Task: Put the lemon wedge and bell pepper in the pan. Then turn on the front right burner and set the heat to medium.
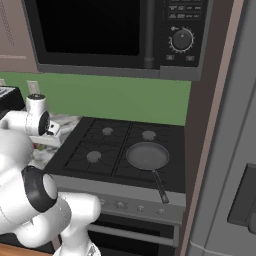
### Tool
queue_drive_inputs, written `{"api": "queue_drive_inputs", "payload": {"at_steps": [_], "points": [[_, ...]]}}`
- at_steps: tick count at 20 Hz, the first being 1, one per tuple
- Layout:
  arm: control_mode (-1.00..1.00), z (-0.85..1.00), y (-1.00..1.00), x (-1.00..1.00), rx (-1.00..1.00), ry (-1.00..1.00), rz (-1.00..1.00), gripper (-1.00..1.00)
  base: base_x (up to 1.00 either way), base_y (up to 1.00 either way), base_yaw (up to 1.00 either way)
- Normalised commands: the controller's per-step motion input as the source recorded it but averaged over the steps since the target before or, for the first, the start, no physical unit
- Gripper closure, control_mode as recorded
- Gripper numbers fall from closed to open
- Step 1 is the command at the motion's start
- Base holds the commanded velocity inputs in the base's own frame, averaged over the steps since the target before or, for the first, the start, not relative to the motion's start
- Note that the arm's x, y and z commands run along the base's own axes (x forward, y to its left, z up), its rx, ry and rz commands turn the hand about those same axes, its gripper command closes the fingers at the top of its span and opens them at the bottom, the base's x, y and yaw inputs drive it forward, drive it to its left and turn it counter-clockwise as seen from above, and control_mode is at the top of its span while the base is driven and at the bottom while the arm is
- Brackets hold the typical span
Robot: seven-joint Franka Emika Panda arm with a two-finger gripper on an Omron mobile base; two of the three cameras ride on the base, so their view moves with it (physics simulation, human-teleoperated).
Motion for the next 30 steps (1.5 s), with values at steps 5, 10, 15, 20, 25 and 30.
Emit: {"api": "queue_drive_inputs", "payload": {"at_steps": [5,10,15,20,25,30], "points": [[-1.00,0.00,-0.24,0.03,-0.08,0.13,0.00,1.00,0.00,0.00,0.00],[-1.00,0.01,-0.41,0.11,-0.08,0.07,0.00,1.00,0.00,0.00,0.00],[-1.00,0.03,-0.45,0.11,-0.03,0.01,0.00,1.00,0.00,0.00,0.00],[-1.00,0.02,-0.55,0.00,0.00,0.00,0.00,1.00,0.00,0.00,0.00],[-1.00,0.00,-0.63,0.04,0.00,0.00,0.00,1.00,0.00,0.00,0.00],[-1.00,0.00,-0.67,0.02,0.00,0.00,0.00,1.00,0.00,0.00,0.00]]}}
